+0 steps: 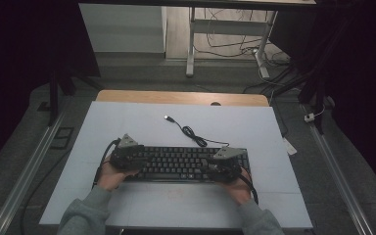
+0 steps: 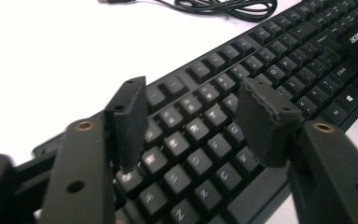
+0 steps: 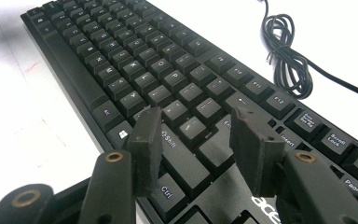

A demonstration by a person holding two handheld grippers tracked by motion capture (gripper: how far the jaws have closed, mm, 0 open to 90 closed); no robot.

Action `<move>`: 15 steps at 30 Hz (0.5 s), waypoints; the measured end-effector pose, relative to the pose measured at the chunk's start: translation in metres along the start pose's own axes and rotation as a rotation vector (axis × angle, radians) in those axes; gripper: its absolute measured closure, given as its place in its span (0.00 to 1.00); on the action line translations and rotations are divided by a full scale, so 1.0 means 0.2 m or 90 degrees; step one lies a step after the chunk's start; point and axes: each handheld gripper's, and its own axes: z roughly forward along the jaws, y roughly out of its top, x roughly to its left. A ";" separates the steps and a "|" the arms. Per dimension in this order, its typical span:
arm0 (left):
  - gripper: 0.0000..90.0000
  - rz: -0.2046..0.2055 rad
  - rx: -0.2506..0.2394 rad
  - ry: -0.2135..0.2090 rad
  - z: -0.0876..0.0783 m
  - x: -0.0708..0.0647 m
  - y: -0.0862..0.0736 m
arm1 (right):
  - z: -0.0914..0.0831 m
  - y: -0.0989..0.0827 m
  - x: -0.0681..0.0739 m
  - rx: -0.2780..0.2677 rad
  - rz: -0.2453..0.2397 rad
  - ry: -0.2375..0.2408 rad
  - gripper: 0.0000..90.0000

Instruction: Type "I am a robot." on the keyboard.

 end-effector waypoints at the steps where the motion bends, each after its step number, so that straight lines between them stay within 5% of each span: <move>1: 0.44 -0.005 -0.002 -0.001 -0.01 0.01 -0.01 | 0.00 0.00 0.00 -0.001 0.001 -0.001 0.60; 15: 0.39 -0.013 0.003 -0.012 -0.03 0.04 -0.03 | 0.00 0.00 -0.01 0.001 0.000 -0.003 0.59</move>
